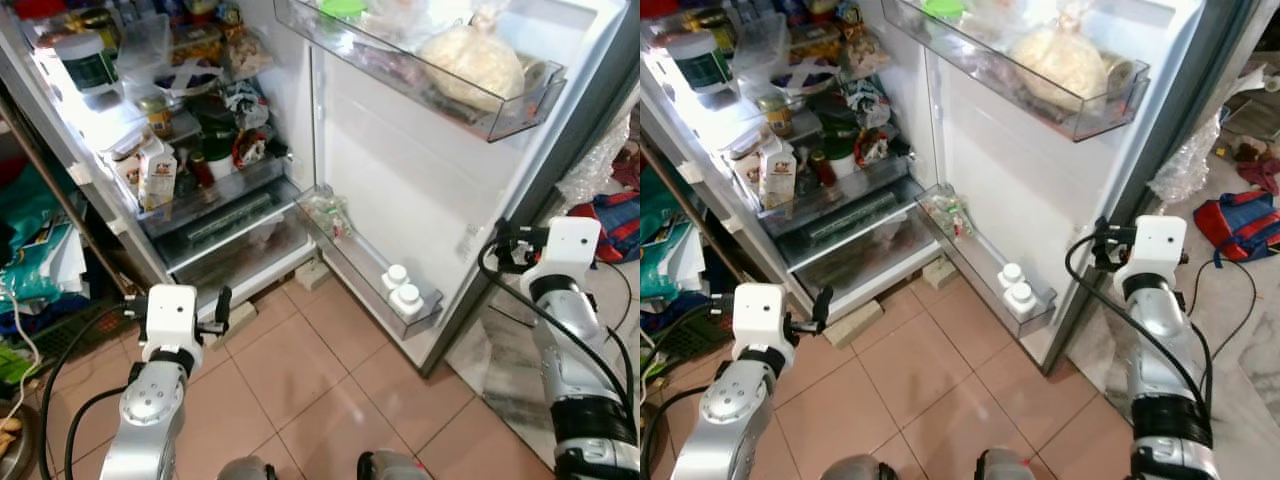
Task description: Restocking fridge
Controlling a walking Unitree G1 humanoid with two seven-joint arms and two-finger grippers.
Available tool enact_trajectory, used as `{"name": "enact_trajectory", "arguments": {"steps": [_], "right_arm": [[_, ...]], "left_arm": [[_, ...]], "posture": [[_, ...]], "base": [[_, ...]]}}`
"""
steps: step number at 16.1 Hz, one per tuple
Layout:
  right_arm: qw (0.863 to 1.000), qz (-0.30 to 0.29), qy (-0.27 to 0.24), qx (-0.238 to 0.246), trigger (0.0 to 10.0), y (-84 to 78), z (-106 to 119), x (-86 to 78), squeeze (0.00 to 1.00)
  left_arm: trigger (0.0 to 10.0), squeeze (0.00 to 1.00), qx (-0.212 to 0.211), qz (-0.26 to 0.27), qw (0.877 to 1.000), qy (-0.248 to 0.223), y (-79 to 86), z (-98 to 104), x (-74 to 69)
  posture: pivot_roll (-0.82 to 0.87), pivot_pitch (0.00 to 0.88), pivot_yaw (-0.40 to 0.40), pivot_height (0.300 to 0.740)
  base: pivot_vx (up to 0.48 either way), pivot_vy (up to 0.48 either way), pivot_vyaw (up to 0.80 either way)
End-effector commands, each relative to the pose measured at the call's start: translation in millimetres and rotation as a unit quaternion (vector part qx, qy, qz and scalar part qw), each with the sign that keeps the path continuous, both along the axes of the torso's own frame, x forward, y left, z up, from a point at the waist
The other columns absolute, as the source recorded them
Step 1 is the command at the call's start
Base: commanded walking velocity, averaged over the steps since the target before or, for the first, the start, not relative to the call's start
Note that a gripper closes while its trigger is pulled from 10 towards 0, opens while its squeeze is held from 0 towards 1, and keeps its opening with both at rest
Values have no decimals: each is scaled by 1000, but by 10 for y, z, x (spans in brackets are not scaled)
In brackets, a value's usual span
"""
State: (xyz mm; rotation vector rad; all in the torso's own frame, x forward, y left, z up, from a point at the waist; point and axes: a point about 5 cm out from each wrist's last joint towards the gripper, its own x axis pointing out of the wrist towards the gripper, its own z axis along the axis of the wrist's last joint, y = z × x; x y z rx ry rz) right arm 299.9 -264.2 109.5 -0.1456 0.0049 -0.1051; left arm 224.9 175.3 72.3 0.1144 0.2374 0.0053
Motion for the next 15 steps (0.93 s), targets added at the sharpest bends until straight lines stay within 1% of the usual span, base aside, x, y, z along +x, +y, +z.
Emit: {"name": "enact_trajectory", "arguments": {"steps": [1,2,3,6,7,8,9,10,11,12,13,14,15], "right_arm": [[998,67,11,-1,10000,190,-60,1,0],[996,91,25,6,10000,214,-117,-37,0],[991,125,35,24,10000,277,-146,-56,0],[977,196,54,62,10000,445,-175,-99,0],[959,258,75,89,10000,560,-206,-181,0],[946,298,84,99,10000,626,-215,-251,0],[929,334,102,122,10000,678,-228,-329,0],[911,372,115,134,10000,715,-229,-416,0],[896,398,129,148,10000,734,-225,-481,0],[867,444,152,169,10000,768,-205,-597,0],[851,467,162,180,10000,782,-186,-664,0],[844,475,168,186,10000,779,-179,-692,0],[828,495,181,191,10000,765,-172,-765,0]], "left_arm": [[10000,0,8,1,1000,-8,19,57,8],[10000,0,8,-4,1000,-9,1,65,25],[10000,0,8,-10,1000,-14,-19,83,50],[10000,0,8,-14,1000,-18,-26,95,64],[10000,0,9,-14,1000,-18,-20,90,71],[10000,0,9,-14,1000,-18,-16,88,75],[10000,0,8,-14,1000,-19,-14,88,79],[10000,0,8,-16,1000,-21,-18,93,84],[10000,0,9,-17,1000,-22,-20,93,89],[10000,0,11,-20,999,-24,-26,94,93],[10000,0,11,-22,999,-24,-25,96,93],[10000,0,11,-22,999,-25,-25,99,93],[10000,0,10,-26,999,-34,-31,122,89]], "posture": [[94,71,52,740],[91,69,54,740],[90,66,58,740],[86,58,61,740],[84,53,59,740],[84,50,57,740],[83,49,57,740],[81,46,56,740],[78,45,57,740],[77,45,60,740],[78,46,62,740],[78,46,62,740],[77,48,64,740]], "base": [[0,0,0],[0,0,0],[0,0,0],[0,0,0],[0,0,0],[0,0,0],[0,0,0],[0,0,0],[0,0,0],[0,0,0],[0,0,0],[0,0,0],[0,0,0]]}}
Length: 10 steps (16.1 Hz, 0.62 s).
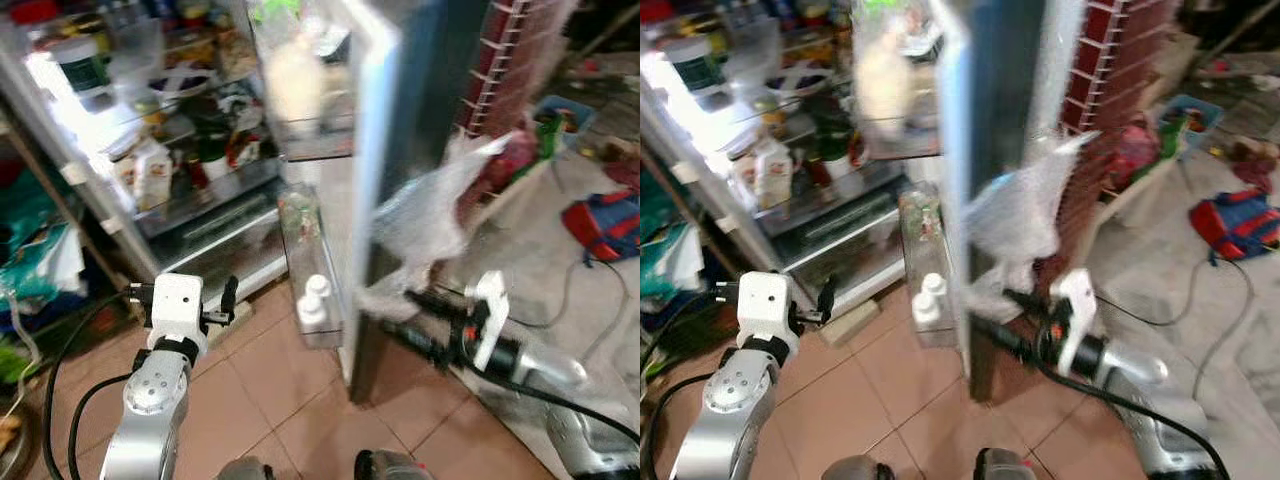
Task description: Restocking fridge
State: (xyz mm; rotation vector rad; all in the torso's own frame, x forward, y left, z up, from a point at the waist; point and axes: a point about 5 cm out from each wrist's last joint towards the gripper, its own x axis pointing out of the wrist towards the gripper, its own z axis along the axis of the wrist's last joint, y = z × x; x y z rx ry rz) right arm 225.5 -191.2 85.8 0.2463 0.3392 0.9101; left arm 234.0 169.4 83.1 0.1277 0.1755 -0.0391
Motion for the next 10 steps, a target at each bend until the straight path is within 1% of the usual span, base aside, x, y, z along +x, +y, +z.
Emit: {"name": "enact_trajectory", "arguments": {"steps": [1,2,3,6,7,8,10], "right_arm": [[999,47,3,12,10000,23,76,-78,0],[999,52,6,13,10000,20,80,-92,0],[999,47,7,3,10000,-3,78,-95,0],[999,30,0,-24,10000,38,28,-59,0],[998,8,-28,-57,10000,47,-14,-10,0],[995,37,-64,-69,10000,111,14,-47,0],[996,43,-45,-58,10000,166,-40,-80,0]], "left_arm": [[10000,0,4,-7,1000,-19,17,49,-9],[10000,0,2,-9,1000,-24,13,63,-11],[10000,0,9,-2,999,-49,-1,127,-26],[10000,0,4,5,999,-48,0,124,-24],[10000,0,4,0,999,-49,-19,127,-19],[10000,0,4,-2,999,-51,-36,133,-14],[10000,0,7,1,998,-57,-39,143,-14]], "posture": [[78,49,64,740],[78,49,64,740],[80,54,60,740],[80,55,55,740],[81,53,52,740],[83,54,52,740],[92,52,47,740]], "base": [[0,0,0],[0,0,0],[0,0,0],[0,0,0],[0,0,638],[0,0,800],[0,0,800]]}}
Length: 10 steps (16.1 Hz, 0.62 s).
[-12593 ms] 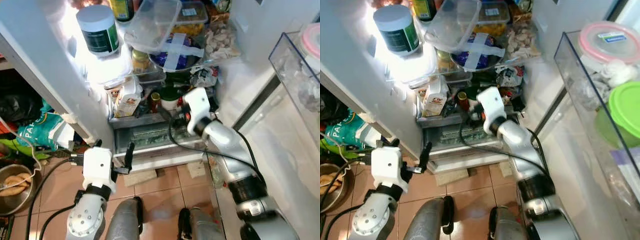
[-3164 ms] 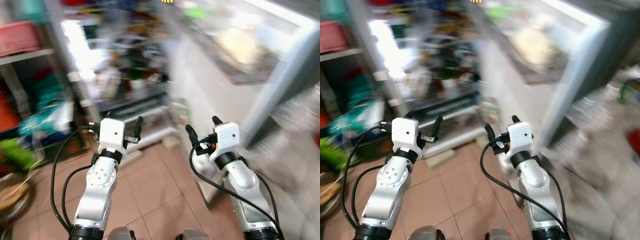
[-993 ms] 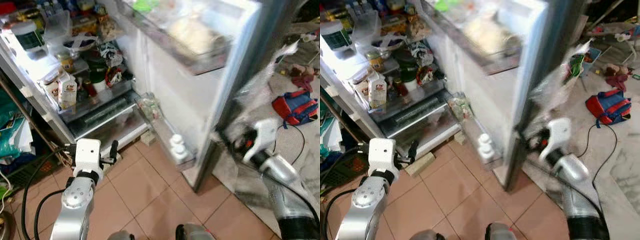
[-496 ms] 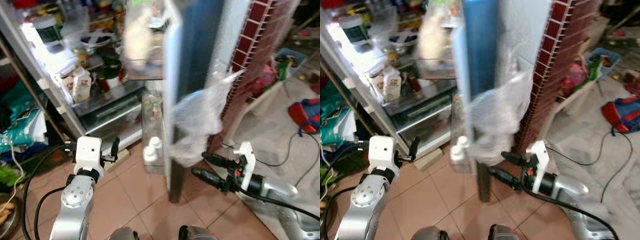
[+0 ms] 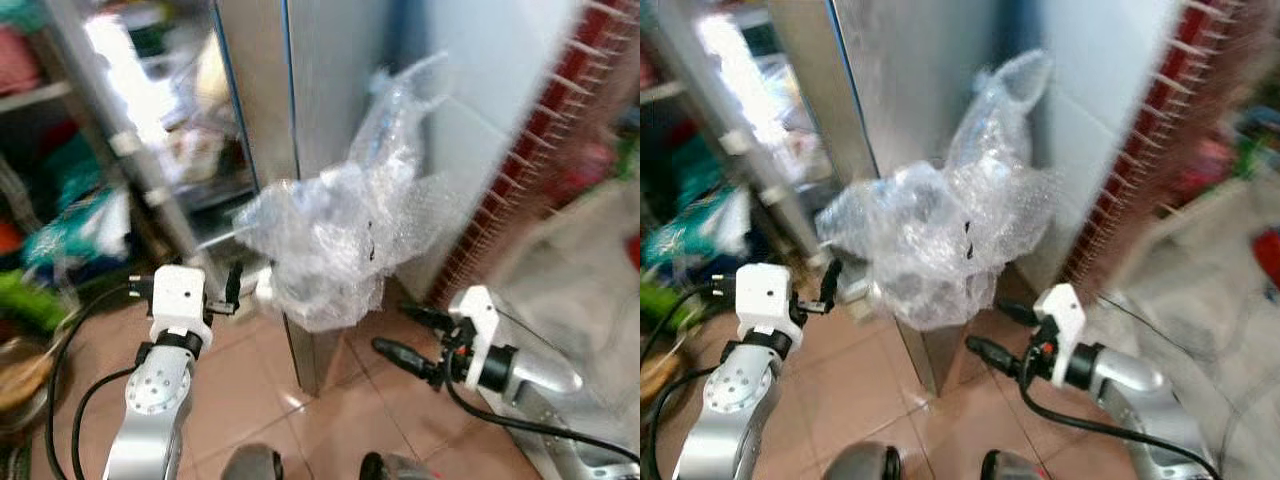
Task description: Restocking fridge
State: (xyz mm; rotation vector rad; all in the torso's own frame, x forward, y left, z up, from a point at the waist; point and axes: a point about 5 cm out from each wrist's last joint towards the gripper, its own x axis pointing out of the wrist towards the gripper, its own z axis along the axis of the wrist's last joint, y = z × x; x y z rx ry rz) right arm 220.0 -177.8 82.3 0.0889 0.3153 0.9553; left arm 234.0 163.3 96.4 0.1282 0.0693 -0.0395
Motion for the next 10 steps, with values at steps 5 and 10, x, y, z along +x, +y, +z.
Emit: {"name": "enact_trajectory", "arguments": {"steps": [5,10], "right_arm": [[1000,11,-1,-8,10000,72,-76,2,0],[979,-175,-80,-71,10000,-27,-134,275,0]], "left_arm": [[10000,0,0,2,1000,-10,-30,11,-55],[10000,0,-8,-61,997,38,-222,-142,23]], "posture": [[91,64,35,740],[61,53,40,740]], "base": [[0,0,800],[0,0,320]]}}
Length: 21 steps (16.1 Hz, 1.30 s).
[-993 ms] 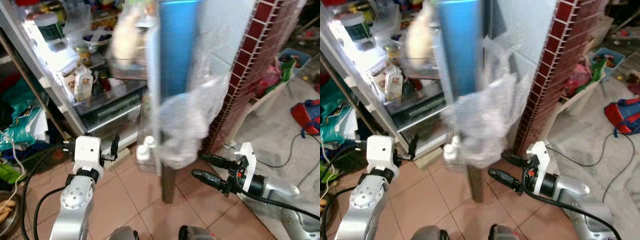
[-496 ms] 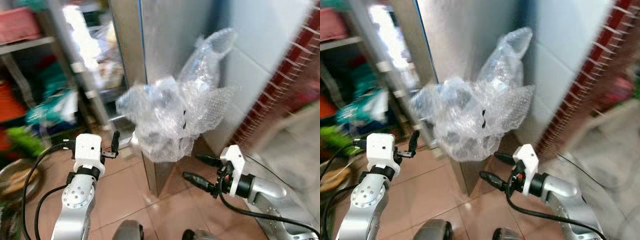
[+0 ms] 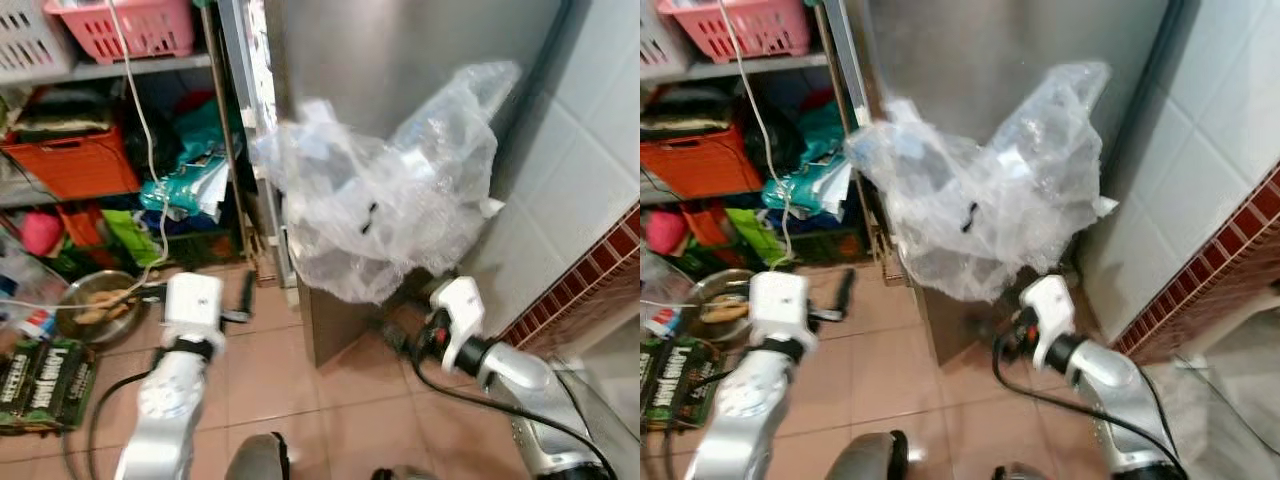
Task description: Restocking fridge
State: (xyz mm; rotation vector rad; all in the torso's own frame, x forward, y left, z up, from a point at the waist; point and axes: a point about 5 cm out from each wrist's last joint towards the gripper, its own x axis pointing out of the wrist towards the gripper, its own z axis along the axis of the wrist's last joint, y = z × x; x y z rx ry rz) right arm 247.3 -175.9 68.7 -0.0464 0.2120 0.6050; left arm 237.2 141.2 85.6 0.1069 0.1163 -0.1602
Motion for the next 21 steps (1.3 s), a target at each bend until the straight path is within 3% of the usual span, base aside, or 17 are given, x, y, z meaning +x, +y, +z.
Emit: {"name": "enact_trajectory", "arguments": {"steps": [1,2,7,11,15,21], "right_arm": [[998,-54,-21,-23,10000,-73,7,38,0],[991,-129,-43,-22,10000,-115,17,73,0],[965,-242,-93,-29,10000,-44,73,135,0],[958,-274,-79,-6,10000,-49,17,194,0],[959,-270,-89,-11,10000,-8,47,226,0],[960,-265,-86,-9,10000,-11,41,237,0]], "left_arm": [[10000,0,-3,-20,1000,23,-36,-65,8],[10000,0,-8,-27,999,20,-58,-71,45],[10000,0,-25,-60,998,19,-86,-69,211],[10000,0,-43,-70,996,21,-163,-119,242],[10000,0,-52,-73,996,23,-178,-112,256],[10000,0,-58,-71,996,15,-164,-108,245]], "posture": [[56,43,42,740],[50,31,47,740],[19,6,68,740],[16,3,69,740],[18,7,66,740],[15,19,56,740]], "base": [[0,0,0],[0,0,0],[0,0,0],[0,0,0],[0,0,-800],[0,446,-800]]}}
